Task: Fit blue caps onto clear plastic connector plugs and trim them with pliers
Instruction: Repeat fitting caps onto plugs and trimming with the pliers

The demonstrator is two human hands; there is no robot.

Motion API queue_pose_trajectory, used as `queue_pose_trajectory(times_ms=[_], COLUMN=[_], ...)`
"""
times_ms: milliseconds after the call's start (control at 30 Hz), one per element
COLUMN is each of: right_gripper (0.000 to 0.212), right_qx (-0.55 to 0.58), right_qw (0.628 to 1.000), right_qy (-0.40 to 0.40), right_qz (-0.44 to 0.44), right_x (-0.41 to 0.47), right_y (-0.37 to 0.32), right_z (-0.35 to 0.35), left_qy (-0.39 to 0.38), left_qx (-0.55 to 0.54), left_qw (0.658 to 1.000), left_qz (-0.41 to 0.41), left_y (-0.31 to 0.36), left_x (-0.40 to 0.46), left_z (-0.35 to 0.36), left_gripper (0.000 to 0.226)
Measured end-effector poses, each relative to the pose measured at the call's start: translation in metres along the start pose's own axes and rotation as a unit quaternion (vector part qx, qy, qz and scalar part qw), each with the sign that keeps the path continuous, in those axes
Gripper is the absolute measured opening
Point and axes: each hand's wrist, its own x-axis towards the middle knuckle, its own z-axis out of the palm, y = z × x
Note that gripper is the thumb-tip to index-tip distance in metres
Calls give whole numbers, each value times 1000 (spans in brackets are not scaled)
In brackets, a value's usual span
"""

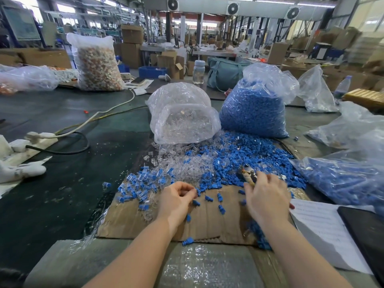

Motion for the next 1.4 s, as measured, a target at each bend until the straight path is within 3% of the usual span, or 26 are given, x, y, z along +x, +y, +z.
queue_pose_trajectory(times_ms=[67,167,467,633,733,800,867,1067,1400], right_gripper=[56,67,47,14,22,15,5,8,17], right_qx=[-55,-72,-60,110,174,216,272,423,427], right_qw=[991,974,965,956,950,944,919,787,771], right_qy=[-95,-186,-228,-237,-233,-236,-278,-444,-470], right_qz=[73,104,116,132,113,87,68,63,55], right_x=[11,20,28,42,44,41,33,8,-6], right_y=[14,25,20,19,15,8,-4,-37,-54], right_z=[-1,2,-2,-13,-24,-32,-41,-50,-43], left_qy=[5,4,4,13,16,18,21,16,58], left_qx=[9,-17,-83,-151,-190,-211,-228,-272,-261], left_qw=[1000,1000,996,986,977,971,966,947,944], left_qz=[7,10,-22,-67,-97,-107,-121,-170,-194], left_y=[6,15,24,23,23,25,28,35,28], left_x=[2,4,6,11,15,17,21,26,33], left_z=[2,4,2,-2,-5,-6,-7,-6,-14], left_gripper=[4,5,3,3,3,3,6,13,13])
